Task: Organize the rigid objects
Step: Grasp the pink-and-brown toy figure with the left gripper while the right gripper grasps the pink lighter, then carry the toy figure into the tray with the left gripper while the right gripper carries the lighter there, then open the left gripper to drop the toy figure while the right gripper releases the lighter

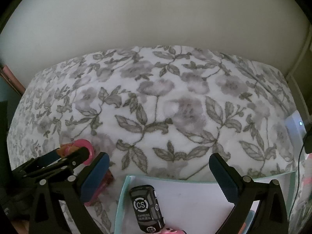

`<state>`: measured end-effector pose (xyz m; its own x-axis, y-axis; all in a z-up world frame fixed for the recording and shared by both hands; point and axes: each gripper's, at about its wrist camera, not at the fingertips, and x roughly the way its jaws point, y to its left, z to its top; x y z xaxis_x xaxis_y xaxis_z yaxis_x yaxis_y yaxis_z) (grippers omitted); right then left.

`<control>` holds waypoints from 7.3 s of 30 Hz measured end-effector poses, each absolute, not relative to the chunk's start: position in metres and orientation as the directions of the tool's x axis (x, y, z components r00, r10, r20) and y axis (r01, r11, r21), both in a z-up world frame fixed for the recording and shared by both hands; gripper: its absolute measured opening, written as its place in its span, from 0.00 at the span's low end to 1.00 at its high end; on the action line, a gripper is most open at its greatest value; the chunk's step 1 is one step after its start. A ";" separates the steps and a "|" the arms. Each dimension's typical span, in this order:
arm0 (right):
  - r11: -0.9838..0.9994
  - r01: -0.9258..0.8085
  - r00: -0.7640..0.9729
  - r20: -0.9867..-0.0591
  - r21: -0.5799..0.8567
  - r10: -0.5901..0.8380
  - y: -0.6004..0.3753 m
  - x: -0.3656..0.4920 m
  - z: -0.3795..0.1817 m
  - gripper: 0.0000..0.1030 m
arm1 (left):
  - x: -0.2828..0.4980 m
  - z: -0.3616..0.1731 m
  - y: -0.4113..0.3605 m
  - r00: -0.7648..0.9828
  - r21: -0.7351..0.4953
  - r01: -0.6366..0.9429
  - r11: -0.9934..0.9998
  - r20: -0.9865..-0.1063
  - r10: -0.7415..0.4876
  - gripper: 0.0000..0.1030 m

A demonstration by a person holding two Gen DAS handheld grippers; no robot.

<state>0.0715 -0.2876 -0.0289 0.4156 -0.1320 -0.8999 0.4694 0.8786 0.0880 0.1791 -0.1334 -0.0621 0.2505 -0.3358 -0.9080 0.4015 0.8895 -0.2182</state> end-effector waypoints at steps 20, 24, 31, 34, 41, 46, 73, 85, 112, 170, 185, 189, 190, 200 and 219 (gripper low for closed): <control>0.986 0.158 0.458 -0.888 0.058 -0.022 -0.221 0.092 -0.032 1.00 | 0.195 -0.053 -0.088 0.240 -0.216 0.289 0.933 -0.927 -0.289 0.69; 0.995 0.078 0.450 -0.893 0.063 0.022 -0.204 0.094 -0.040 1.00 | 0.194 -0.051 -0.081 0.238 -0.210 0.280 0.937 -0.930 -0.280 0.69; 0.998 -0.004 0.424 -0.904 0.068 0.063 -0.185 0.095 -0.048 1.00 | 0.193 -0.043 -0.066 0.243 -0.197 0.250 0.948 -0.935 -0.258 0.69; 0.995 -0.030 0.408 -0.908 0.091 0.095 -0.180 0.095 -0.051 1.00 | 0.190 -0.043 -0.059 0.239 -0.187 0.247 0.951 -0.939 -0.247 0.69; 0.996 -0.070 0.358 -0.930 0.054 0.075 -0.170 0.096 -0.066 0.98 | 0.185 -0.044 -0.048 0.223 -0.177 0.231 0.957 -0.948 -0.229 0.69; 0.989 -0.139 0.343 -0.935 0.041 0.087 -0.164 0.092 -0.070 0.97 | 0.183 -0.041 -0.044 0.226 -0.179 0.225 0.958 -0.947 -0.230 0.69; 0.973 -0.225 0.366 -0.930 -0.043 0.043 -0.158 0.083 -0.077 0.81 | 0.188 -0.048 -0.048 0.200 -0.191 0.218 0.957 -0.951 -0.235 0.69; 0.984 -0.178 0.412 -0.909 -0.019 0.057 -0.166 0.079 -0.059 0.81 | 0.185 -0.037 -0.045 0.216 -0.211 0.221 0.952 -0.942 -0.258 0.69; 0.999 0.038 0.471 -0.882 -0.003 -0.020 -0.156 0.010 0.002 0.81 | 0.110 0.031 -0.030 0.335 -0.222 0.301 0.927 -0.886 -0.321 0.69; 0.720 0.688 0.310 -0.934 0.091 -0.178 -0.306 -0.143 -0.012 0.81 | -0.028 0.012 -0.169 0.300 -0.095 0.670 0.736 -0.873 -0.385 0.69; 0.715 0.694 0.274 -0.950 0.089 -0.148 -0.311 -0.146 -0.027 0.82 | -0.034 -0.005 -0.186 0.260 -0.109 0.690 0.716 -0.885 -0.385 0.69; 0.711 0.697 0.266 -0.954 0.091 -0.139 -0.313 -0.147 -0.031 0.82 | -0.035 -0.006 -0.187 0.261 -0.100 0.700 0.707 -0.886 -0.384 0.69; 0.712 0.697 0.265 -0.954 0.088 -0.142 -0.313 -0.146 -0.031 0.82 | -0.035 -0.006 -0.187 0.261 -0.098 0.702 0.706 -0.886 -0.383 0.69; 0.717 0.693 0.261 -0.954 0.077 -0.149 -0.313 -0.144 -0.032 0.83 | -0.028 -0.009 -0.182 0.261 -0.102 0.679 0.727 -0.892 -0.370 0.69; 0.722 0.690 0.268 -0.946 0.054 -0.185 -0.312 -0.142 -0.031 0.97 | 0.005 -0.010 -0.151 0.347 -0.051 0.529 0.847 -0.898 -0.271 0.95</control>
<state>-0.1424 -0.3121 -0.0305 0.2676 -0.1846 -0.9457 0.6901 0.7216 0.0545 0.0047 -0.1505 -0.0102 0.3473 -0.2708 -0.8978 0.5287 0.8473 -0.0511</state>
